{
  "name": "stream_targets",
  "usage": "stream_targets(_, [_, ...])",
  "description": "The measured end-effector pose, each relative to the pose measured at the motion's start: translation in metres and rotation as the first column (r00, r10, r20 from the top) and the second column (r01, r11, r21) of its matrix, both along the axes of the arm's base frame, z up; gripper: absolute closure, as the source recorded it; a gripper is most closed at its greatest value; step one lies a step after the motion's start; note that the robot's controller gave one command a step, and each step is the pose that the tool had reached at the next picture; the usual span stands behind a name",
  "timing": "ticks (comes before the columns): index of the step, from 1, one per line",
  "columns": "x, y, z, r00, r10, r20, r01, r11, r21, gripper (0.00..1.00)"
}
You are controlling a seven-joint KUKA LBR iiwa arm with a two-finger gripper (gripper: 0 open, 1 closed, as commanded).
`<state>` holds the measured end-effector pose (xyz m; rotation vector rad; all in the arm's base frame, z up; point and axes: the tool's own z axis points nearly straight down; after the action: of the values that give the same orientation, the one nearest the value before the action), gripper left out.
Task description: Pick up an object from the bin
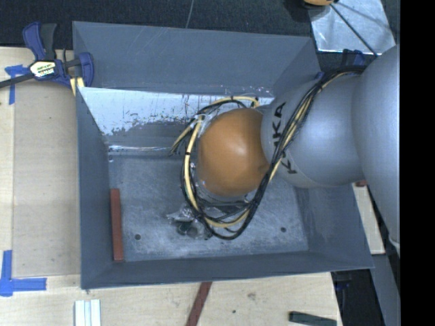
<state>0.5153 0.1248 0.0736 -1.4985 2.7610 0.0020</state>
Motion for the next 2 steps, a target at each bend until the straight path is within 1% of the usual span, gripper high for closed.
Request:
stream_targets(1, [-0.001,0.0,0.013,1.0,0.0,-0.001,0.0,1.0,-0.001,1.0])
stream_targets(2, [0.001,0.0,0.024,1.0,0.0,0.002,0.0,1.0,0.0,1.0])
